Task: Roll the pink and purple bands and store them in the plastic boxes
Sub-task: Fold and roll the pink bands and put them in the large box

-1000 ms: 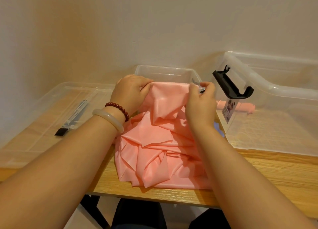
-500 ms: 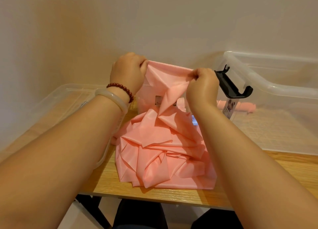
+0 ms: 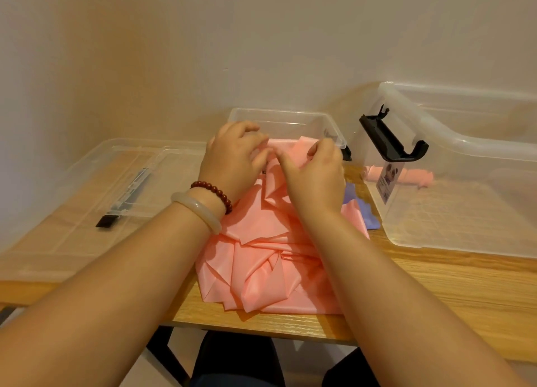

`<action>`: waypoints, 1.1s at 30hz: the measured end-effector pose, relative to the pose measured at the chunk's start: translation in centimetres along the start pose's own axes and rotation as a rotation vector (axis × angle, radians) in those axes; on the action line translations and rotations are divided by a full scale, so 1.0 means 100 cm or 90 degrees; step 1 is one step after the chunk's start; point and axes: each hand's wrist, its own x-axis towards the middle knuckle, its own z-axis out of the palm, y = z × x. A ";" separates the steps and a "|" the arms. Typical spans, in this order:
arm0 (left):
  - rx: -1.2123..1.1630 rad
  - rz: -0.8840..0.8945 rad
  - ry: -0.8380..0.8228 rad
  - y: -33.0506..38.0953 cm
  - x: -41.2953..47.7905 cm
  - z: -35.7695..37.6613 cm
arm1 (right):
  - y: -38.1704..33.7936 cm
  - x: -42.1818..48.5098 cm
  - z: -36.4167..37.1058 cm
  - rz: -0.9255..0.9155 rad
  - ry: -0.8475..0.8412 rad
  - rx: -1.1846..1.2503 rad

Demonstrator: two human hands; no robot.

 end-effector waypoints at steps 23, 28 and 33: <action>-0.112 -0.012 0.007 0.027 -0.025 -0.006 | -0.003 0.000 -0.033 0.247 -0.070 0.598; -0.312 -0.088 -0.013 0.034 -0.029 -0.003 | 0.000 -0.001 -0.028 0.234 -0.101 0.596; -0.472 -0.183 0.004 0.033 -0.029 -0.004 | 0.004 -0.005 -0.032 0.228 -0.092 0.466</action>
